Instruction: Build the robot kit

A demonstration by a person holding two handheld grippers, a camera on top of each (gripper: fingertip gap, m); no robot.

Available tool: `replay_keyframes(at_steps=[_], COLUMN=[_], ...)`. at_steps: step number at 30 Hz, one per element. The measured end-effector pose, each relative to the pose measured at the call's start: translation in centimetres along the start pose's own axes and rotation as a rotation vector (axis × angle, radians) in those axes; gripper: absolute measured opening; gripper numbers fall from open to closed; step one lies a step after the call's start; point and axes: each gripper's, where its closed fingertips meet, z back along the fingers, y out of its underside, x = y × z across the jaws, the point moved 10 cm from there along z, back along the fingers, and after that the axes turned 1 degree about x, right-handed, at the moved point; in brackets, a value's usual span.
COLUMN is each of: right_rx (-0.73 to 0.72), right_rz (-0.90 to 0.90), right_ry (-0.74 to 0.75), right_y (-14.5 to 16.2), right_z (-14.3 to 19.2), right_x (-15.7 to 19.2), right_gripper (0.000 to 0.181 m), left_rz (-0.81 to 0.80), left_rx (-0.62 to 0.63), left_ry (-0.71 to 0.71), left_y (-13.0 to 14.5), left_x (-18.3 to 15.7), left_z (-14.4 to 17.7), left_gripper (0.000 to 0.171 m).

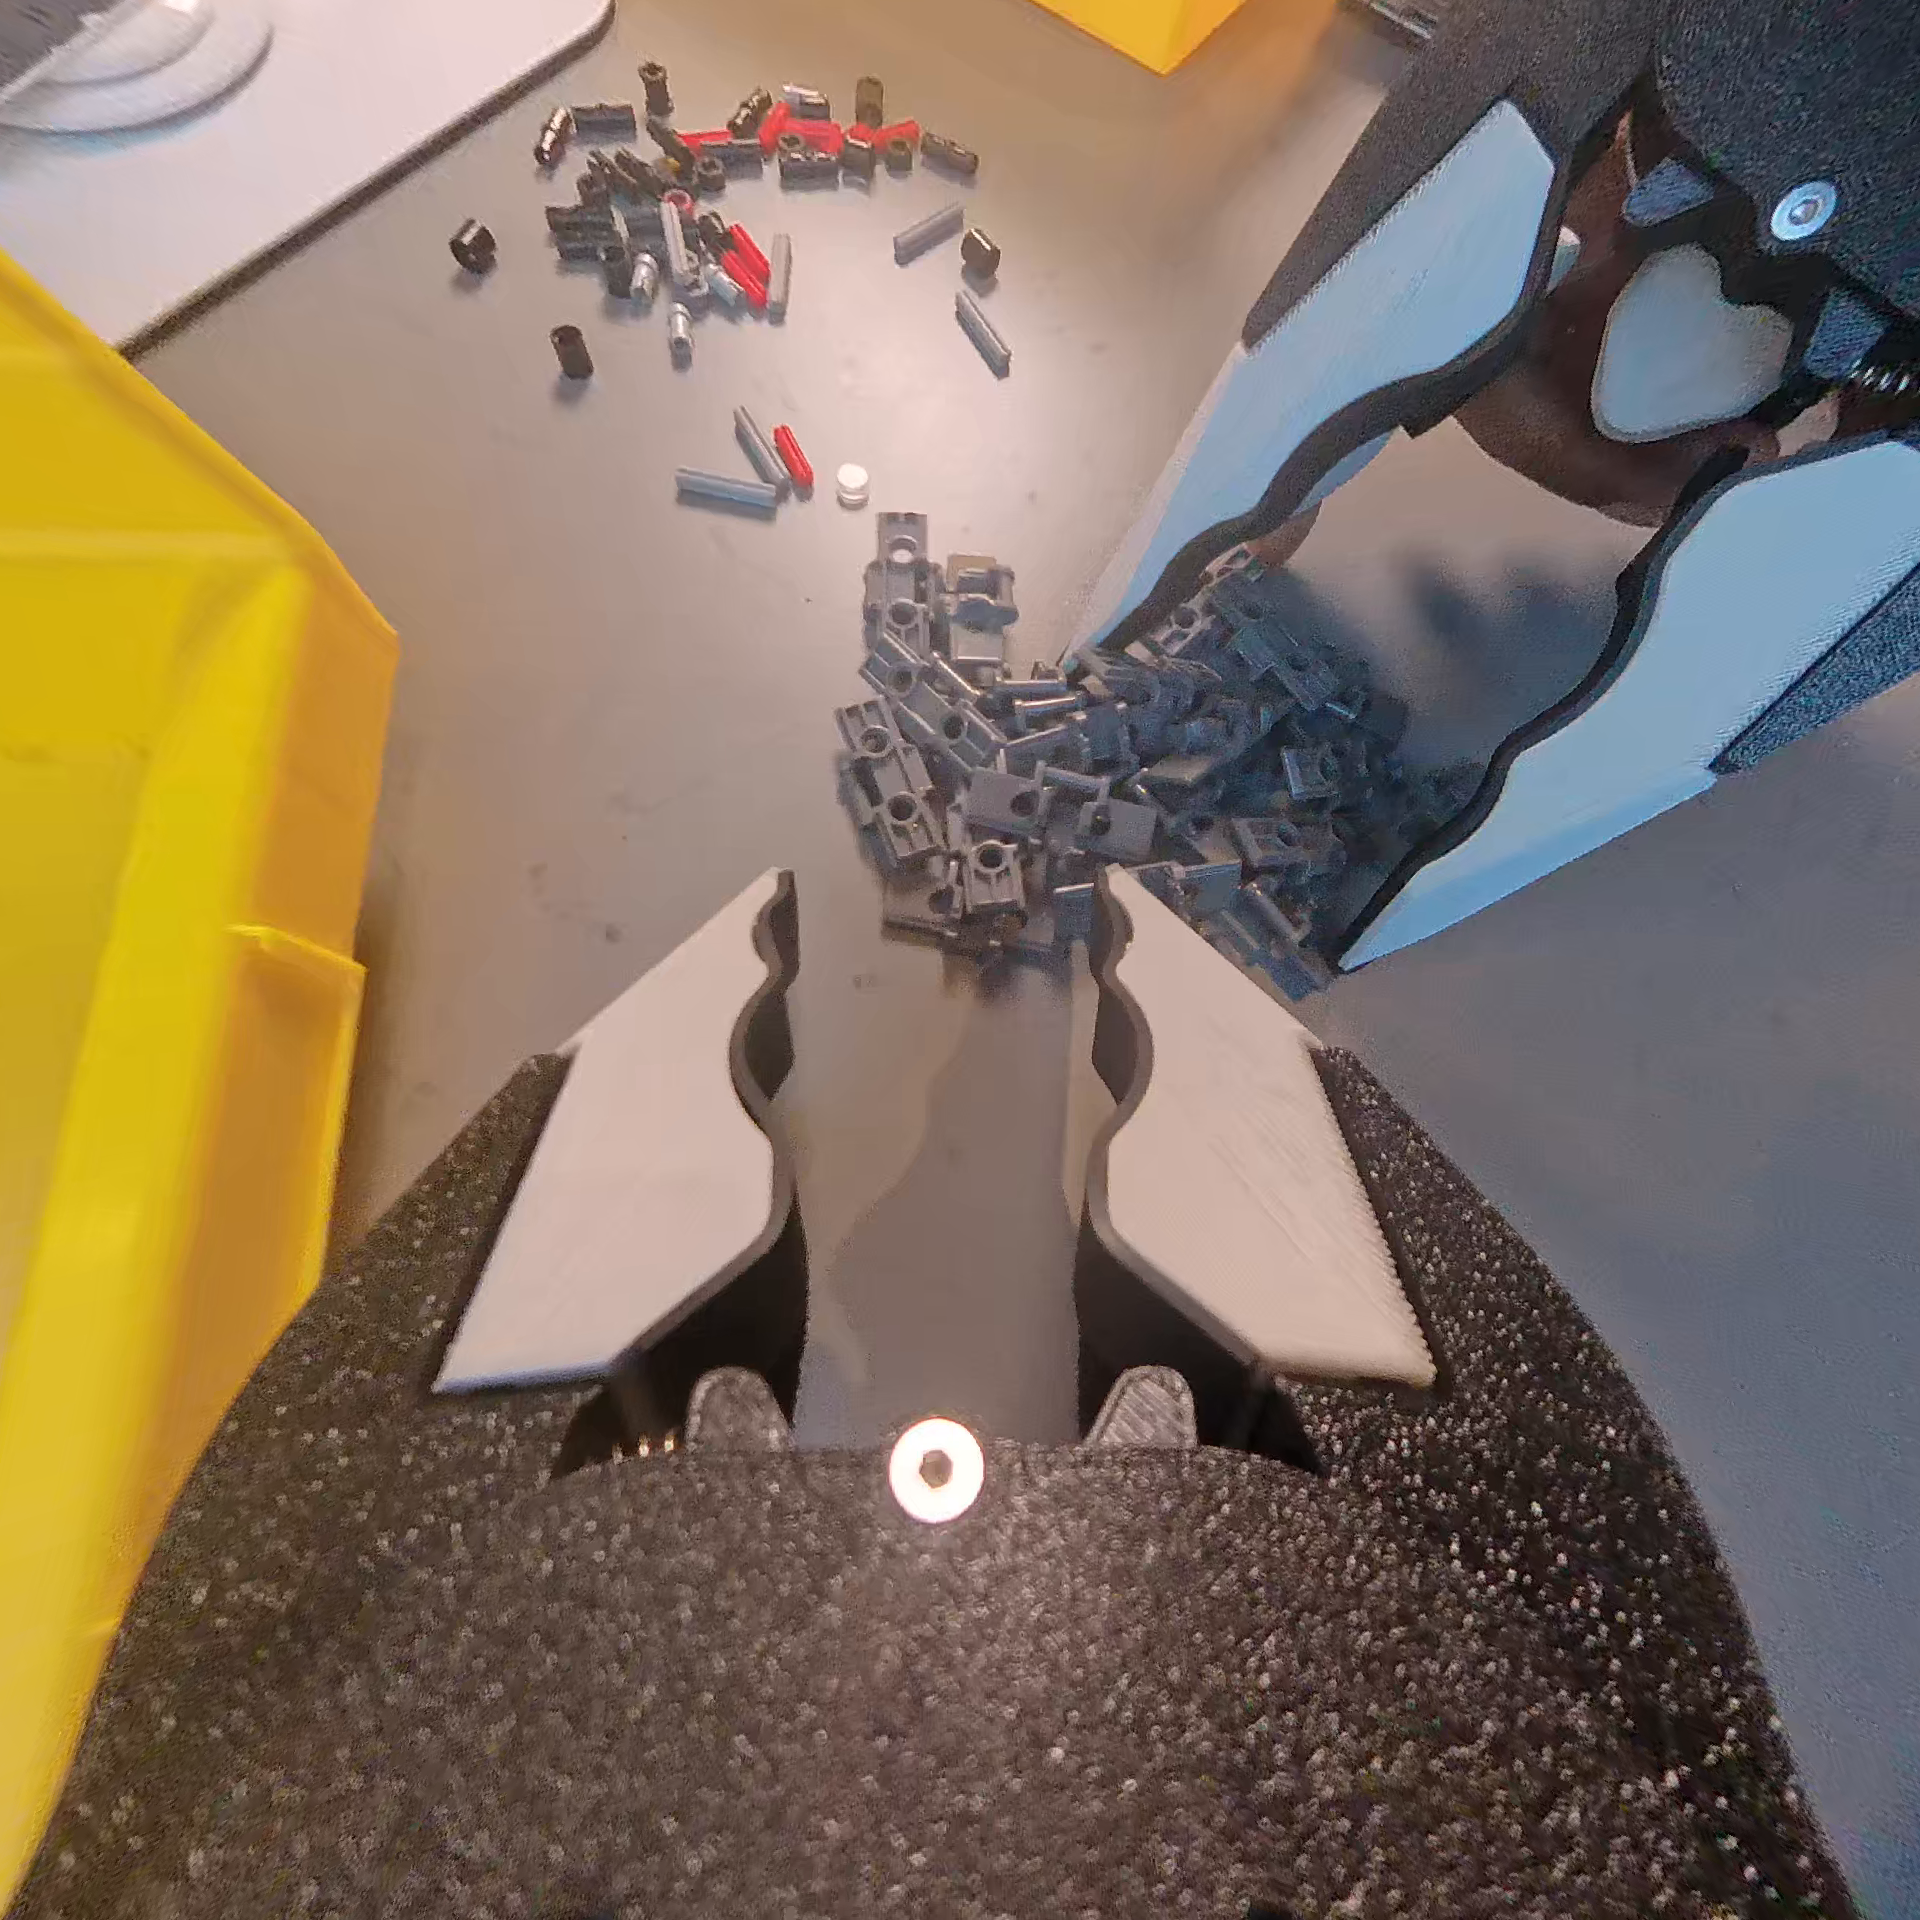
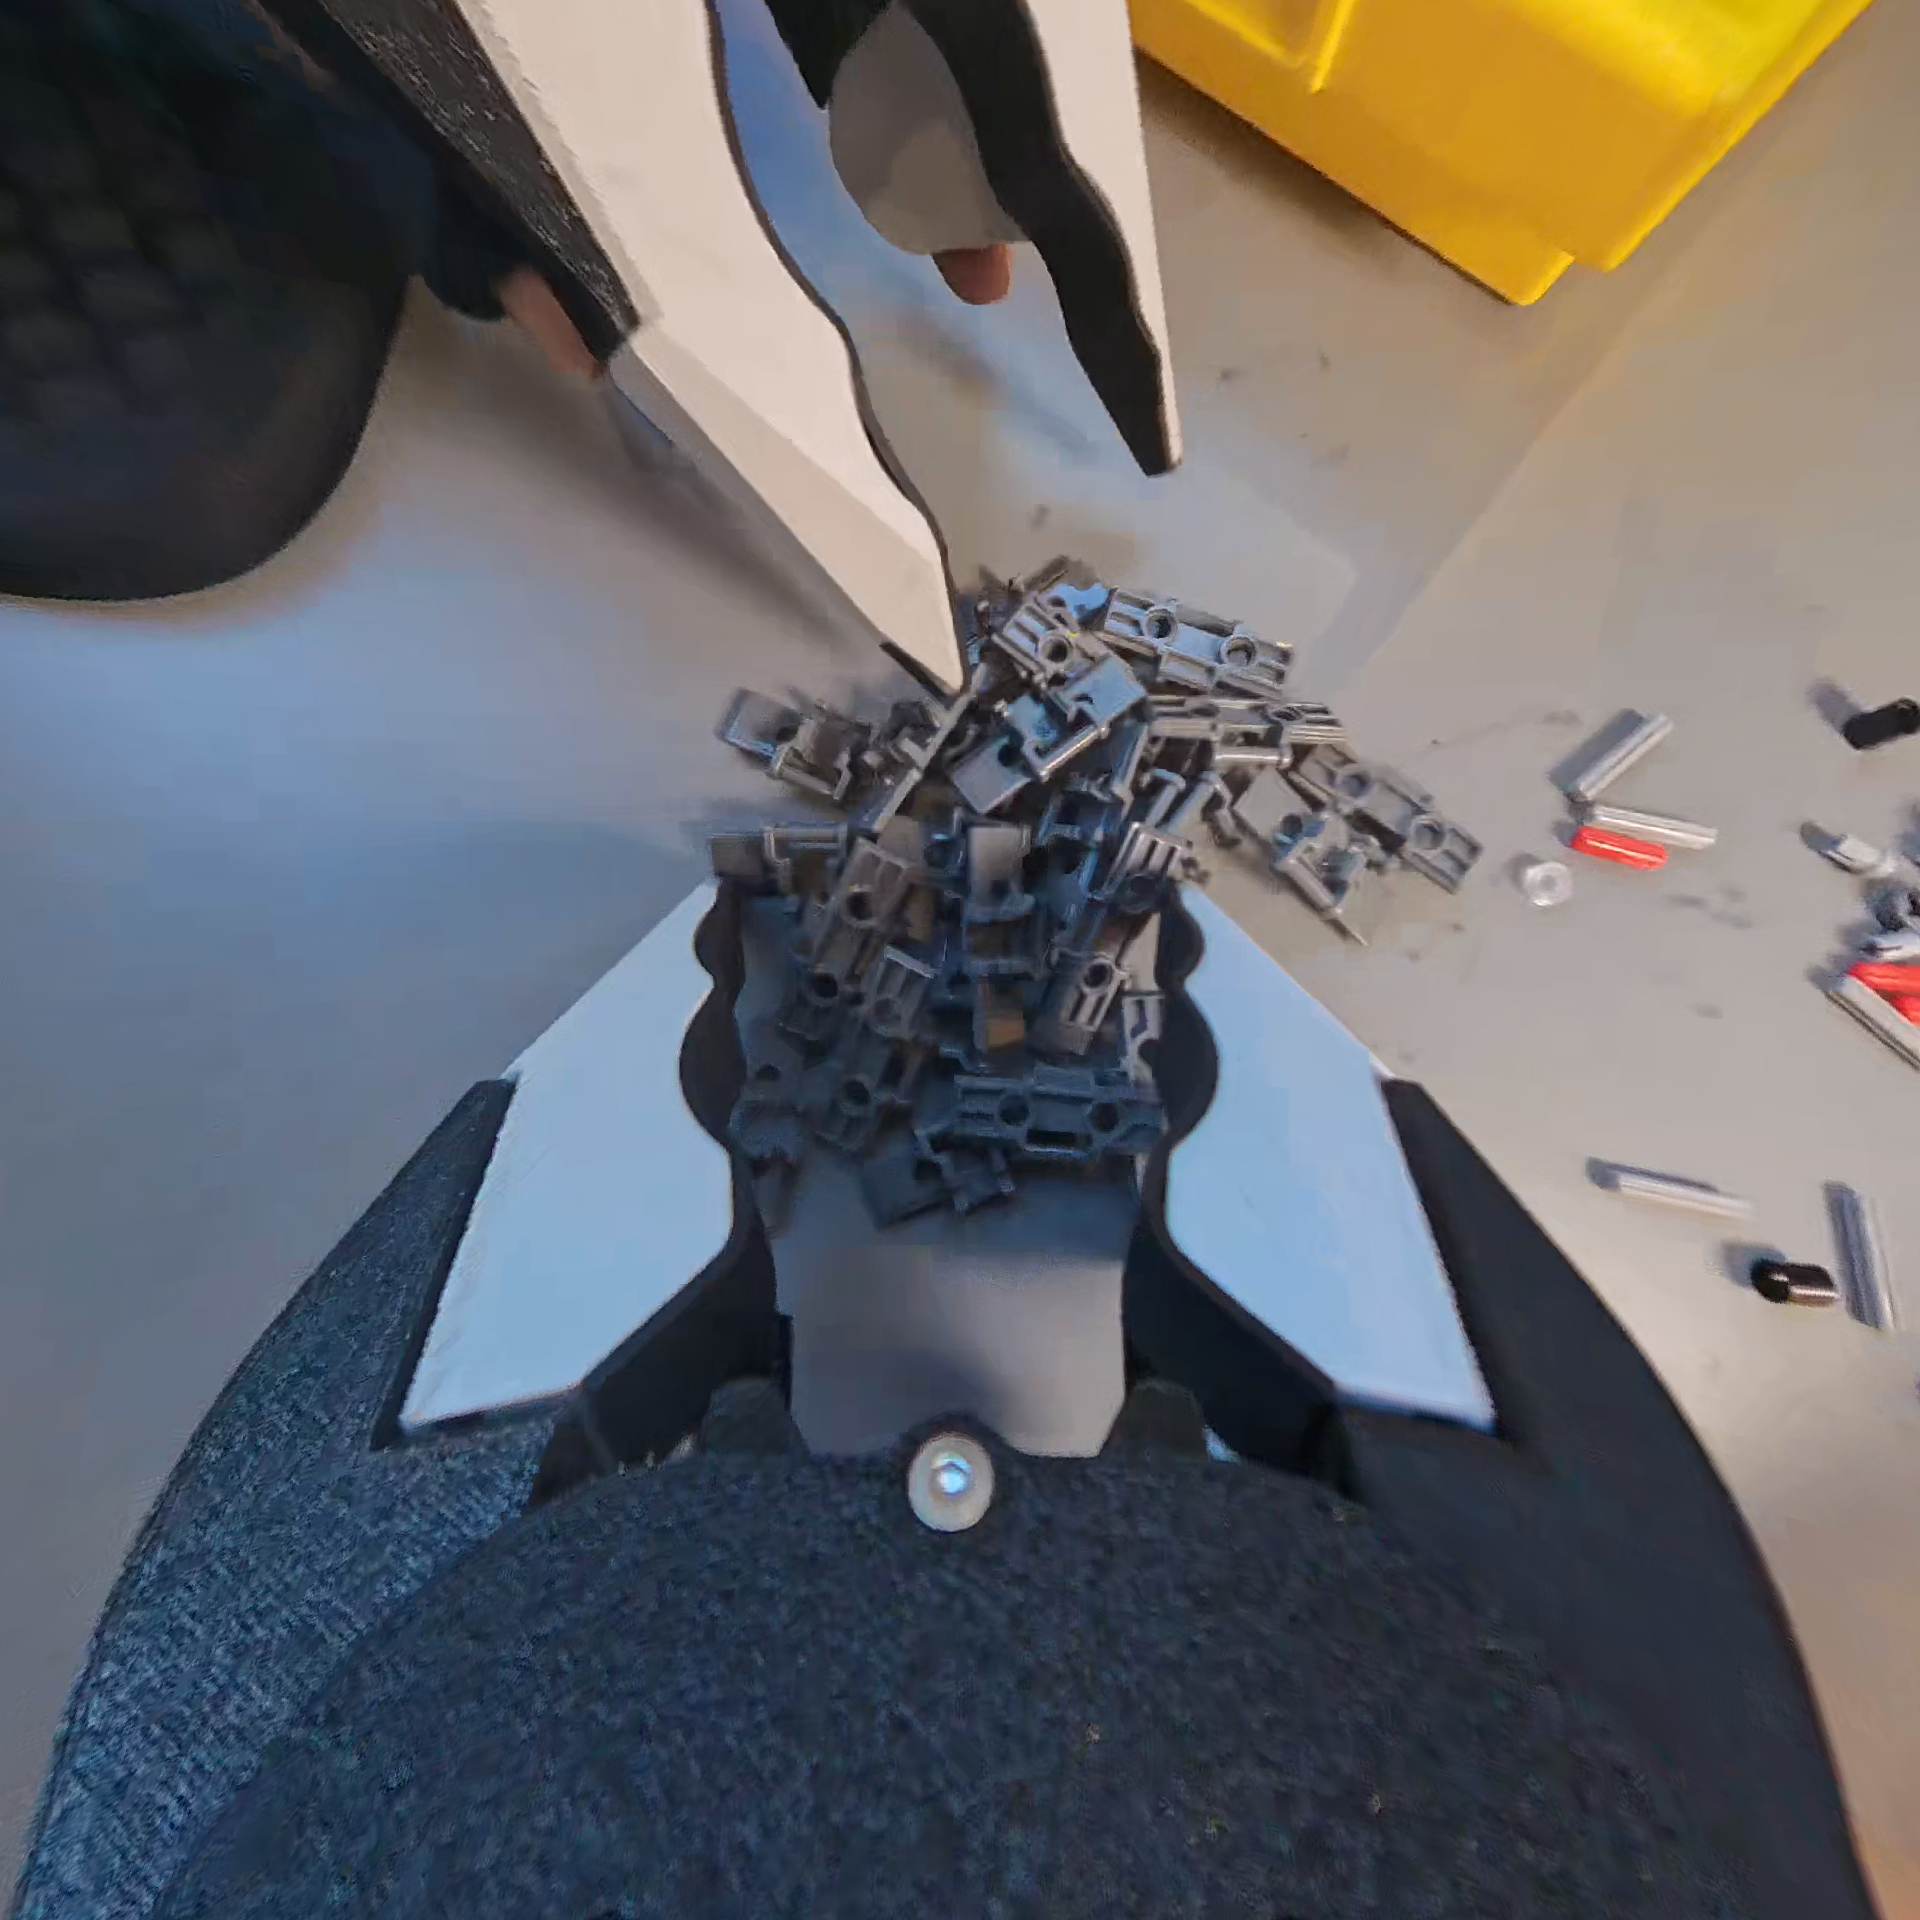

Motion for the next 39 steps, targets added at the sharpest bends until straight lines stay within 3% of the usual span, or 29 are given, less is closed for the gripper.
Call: replay_keyframes(at_steps=[6,11,17,21,25,29,33,37,39], right_rx=[0.014,0.029,-0.069,-0.11,-0.11,-0.094,-0.107,-0.113,-0.14], right_rz=[0.051,0.1,0.065,0.059,0.146,0.191,0.185,0.179,0.181], right_ry=[-0.047,-0.09,-0.116,-0.098,-0.119,-0.105,-0.051,-0.026,-0.029], right_y=[1.3,3.1,3.6,4.0,4.5,4.5,4.6,4.9,4.9], right_z=[1.3,2.9,4.5,5.8,5.7,5.0,4.9,5.3,5.7], right_x=[0.7,0.9,0.2,0.0,1.3,2.5,1.9,1.2,1.0], right_gripper=[0.054,0.049,0.063,0.062,0.051,0.041,0.016,0.011,0.012], left_rz=[-0.004,-0.054,-0.114,-0.103,-0.228,-0.355,-0.422,-0.443,-0.431], left_rx=[0.029,0.027,-0.047,-0.118,-0.063,-0.009,0.035,0.023,-0.008], left_ry=[0.1,0.138,0.173,0.193,0.335,0.331,0.279,0.198,0.172], left_y=[0.1,0.0,-0.5,-0.9,0.1,0.3,0.6,0.3,0.0], left_x=[-1.1,-1.9,-2.7,-2.1,-3.3,-5.1,-5.9,-6.1,-5.8], left_z=[-0.9,-1.0,-0.5,0.8,1.2,0.3,-0.9,-1.5,-1.3], left_gripper=[0.035,0.017,0.028,0.03,0.039,0.047,0.031,0.015,0.022])
